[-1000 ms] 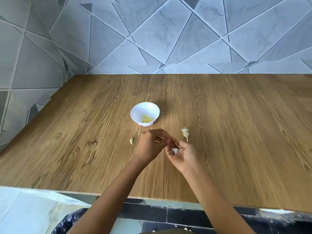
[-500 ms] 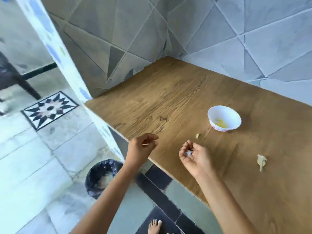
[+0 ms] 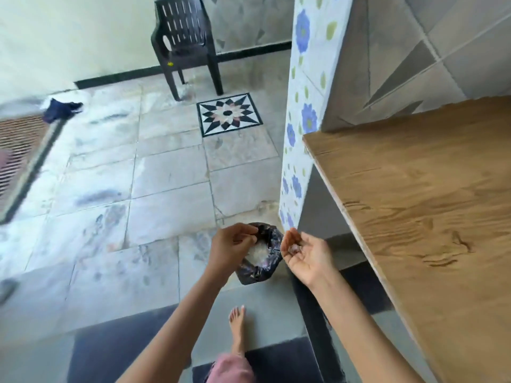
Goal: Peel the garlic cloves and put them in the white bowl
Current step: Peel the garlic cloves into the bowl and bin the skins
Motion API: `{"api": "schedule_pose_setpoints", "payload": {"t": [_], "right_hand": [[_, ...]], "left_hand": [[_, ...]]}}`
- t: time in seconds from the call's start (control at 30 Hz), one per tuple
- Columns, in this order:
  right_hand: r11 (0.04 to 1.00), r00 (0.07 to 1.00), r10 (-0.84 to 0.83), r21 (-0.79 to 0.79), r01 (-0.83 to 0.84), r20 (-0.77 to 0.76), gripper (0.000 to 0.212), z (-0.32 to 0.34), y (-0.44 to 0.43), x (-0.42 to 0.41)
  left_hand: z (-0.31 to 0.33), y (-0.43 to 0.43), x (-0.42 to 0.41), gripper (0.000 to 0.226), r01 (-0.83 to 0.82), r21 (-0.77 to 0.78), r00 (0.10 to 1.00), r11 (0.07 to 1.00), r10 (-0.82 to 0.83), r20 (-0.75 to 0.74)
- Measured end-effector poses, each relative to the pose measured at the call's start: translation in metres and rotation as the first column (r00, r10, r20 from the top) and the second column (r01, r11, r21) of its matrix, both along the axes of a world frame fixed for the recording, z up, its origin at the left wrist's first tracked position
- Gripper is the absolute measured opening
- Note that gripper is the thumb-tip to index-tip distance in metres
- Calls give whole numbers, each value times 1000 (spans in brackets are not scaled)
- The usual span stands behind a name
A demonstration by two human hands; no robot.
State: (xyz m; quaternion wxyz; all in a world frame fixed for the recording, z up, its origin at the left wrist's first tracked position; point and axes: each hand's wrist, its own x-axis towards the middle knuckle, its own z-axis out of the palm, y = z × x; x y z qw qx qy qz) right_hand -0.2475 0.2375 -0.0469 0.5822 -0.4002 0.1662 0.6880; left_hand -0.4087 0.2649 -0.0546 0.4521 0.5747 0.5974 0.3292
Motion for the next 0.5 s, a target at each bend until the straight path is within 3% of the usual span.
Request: {"api": "schedule_pose_setpoints", "payload": {"t": [0.3, 0.5], "right_hand": [[982, 998, 19, -190, -8, 57, 30, -132, 149, -47], [924, 989, 72, -383, -18, 128, 27, -300, 219, -39]], "left_hand": [[-125, 154, -35, 15, 29, -169, 998, 985, -38, -51], [-293, 219, -30, 14, 13, -349, 994, 937, -49, -95]]}}
